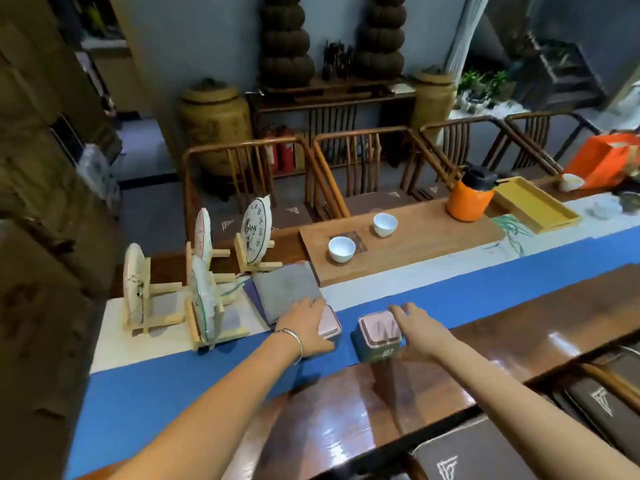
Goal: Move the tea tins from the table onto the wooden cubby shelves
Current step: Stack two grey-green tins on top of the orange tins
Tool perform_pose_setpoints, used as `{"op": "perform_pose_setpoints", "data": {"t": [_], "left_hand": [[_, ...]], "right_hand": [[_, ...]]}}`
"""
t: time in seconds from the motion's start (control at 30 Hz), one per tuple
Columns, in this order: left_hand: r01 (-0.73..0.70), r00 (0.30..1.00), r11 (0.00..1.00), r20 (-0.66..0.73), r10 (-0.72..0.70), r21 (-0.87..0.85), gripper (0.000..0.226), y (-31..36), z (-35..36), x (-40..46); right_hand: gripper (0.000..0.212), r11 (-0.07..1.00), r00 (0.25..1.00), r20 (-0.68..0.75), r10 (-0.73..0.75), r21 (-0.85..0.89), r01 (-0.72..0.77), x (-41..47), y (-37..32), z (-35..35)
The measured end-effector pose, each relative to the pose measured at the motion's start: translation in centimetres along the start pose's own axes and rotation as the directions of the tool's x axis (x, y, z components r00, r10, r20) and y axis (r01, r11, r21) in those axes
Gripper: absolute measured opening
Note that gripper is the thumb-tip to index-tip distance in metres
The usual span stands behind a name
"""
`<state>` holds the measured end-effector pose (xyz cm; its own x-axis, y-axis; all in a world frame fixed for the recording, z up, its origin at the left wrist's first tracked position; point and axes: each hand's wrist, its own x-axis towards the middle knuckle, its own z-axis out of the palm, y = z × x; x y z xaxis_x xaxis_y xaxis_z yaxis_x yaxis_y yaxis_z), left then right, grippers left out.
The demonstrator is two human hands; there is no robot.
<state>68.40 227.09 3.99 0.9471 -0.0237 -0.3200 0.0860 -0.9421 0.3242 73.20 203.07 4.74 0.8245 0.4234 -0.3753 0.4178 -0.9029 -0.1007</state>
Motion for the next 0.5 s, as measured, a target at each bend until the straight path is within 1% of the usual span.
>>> {"op": "perform_pose_setpoints", "data": {"t": [0.1, 0.2, 0.27, 0.33, 0.37, 0.47, 0.5], "left_hand": [[0.054, 0.999, 0.998, 0.007, -0.054, -0.024, 0.096, -0.7, 1.6, 1.9], [0.083, 0.997, 0.996, 0.007, -0.082, -0.023, 0.096, -1.2, 2.7, 3.6], [0.098, 0.995, 0.995, 0.016, -0.098, -0.029, 0.098, -1.5, 3.6, 4.5], [0.134, 0.990, 0.989, 0.041, -0.132, -0.060, 0.099, -1.8, 4.5, 5.2], [0.146, 0.989, 0.987, 0.040, -0.143, -0.073, 0.099, -1.9, 4.9, 5.5], [0.155, 0.988, 0.982, 0.008, -0.155, -0.109, 0.090, -2.3, 5.7, 6.4], [0.158, 0.987, 0.980, 0.008, -0.158, -0.119, 0.088, -2.4, 5.7, 6.7]], "right_hand": [[0.098, 0.998, 0.996, 0.074, -0.051, -0.031, 0.053, 2.9, 0.9, 1.9], [0.096, 0.990, 0.990, 0.086, -0.110, -0.079, 0.117, 5.6, 1.8, 2.6], [0.103, 0.984, 0.986, 0.084, -0.146, -0.094, 0.154, 7.0, 2.4, 2.9], [0.106, 0.979, 0.978, 0.095, -0.185, -0.065, 0.191, 8.1, 2.8, 3.3], [0.102, 0.978, 0.974, 0.103, -0.200, -0.035, 0.205, 8.6, 3.0, 3.7], [0.080, 0.970, 0.968, 0.096, -0.233, 0.091, 0.225, 9.2, 3.4, 4.3], [0.078, 0.966, 0.968, 0.088, -0.236, 0.131, 0.224, 9.3, 3.6, 4.4]]}}
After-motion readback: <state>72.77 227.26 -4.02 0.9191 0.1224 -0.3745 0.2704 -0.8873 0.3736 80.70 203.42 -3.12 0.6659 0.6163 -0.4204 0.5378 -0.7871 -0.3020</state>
